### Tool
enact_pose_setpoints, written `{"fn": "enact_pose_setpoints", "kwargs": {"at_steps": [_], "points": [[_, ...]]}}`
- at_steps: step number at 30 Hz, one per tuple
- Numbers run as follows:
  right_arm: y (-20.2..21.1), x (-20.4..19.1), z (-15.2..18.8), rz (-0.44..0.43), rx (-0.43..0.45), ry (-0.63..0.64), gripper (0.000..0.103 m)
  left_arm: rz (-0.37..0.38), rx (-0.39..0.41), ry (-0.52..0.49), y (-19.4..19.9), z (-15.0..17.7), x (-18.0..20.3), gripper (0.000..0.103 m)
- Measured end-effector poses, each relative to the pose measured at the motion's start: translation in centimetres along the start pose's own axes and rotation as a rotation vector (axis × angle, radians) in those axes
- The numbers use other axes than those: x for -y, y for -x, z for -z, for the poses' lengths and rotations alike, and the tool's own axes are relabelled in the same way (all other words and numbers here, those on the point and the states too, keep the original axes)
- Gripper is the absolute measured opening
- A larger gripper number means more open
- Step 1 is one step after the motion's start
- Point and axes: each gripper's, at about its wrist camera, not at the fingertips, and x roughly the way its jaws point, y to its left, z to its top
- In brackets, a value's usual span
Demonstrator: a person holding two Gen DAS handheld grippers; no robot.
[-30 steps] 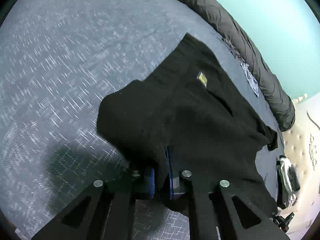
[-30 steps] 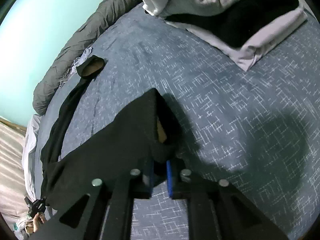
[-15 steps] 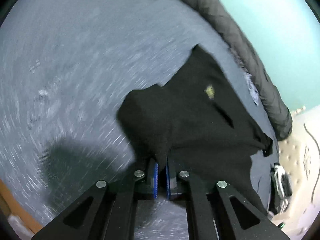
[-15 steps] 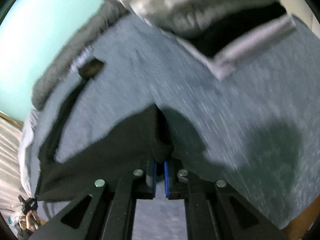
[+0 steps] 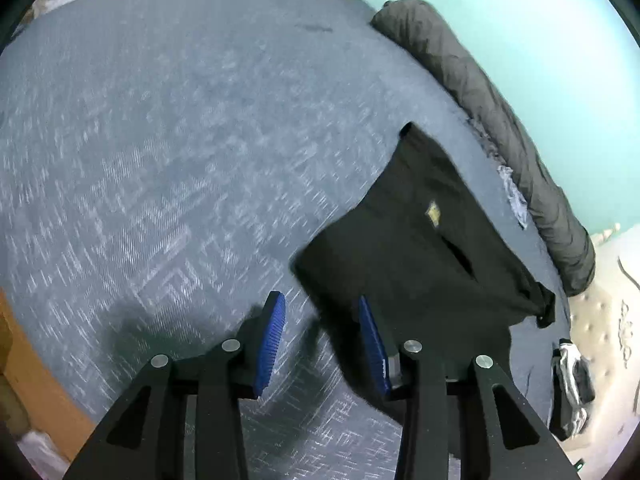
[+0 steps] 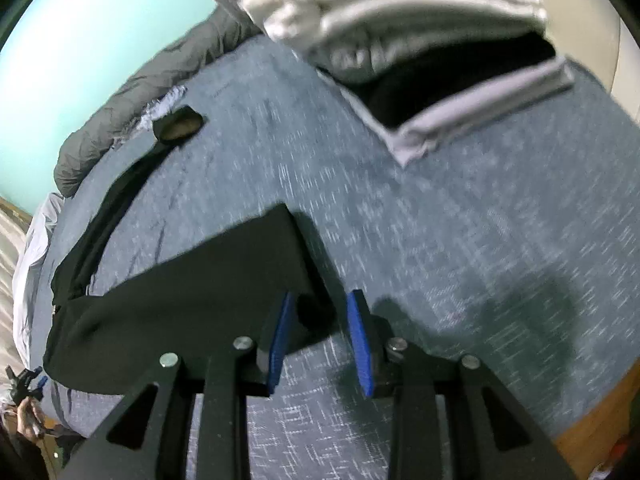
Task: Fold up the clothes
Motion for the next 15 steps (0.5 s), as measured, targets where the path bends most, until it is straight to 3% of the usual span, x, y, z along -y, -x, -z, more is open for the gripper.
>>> {"fn": "enact_pose_setpoints", "kwargs": {"at_steps": [6,11,15], "points": [[-0.2,-2.8,-0.7,-0.033,0.008,0.046,0.029,-0.027,-0.002,-0.017,-0.8,-0.4,0.6,0.042],[-2.2,-5.1,0.3,-0.057,-0.044,0.084,0.029,-0.062,-0.026,-0.033,-2.9,-0.3,1.0,0.042],[-3.3,-5.4,1.3,-0.06,-0.069,0.071,0.029,-0.01,-0.037,0.035,-3.5,-0.6,0.1,0.042]]}}
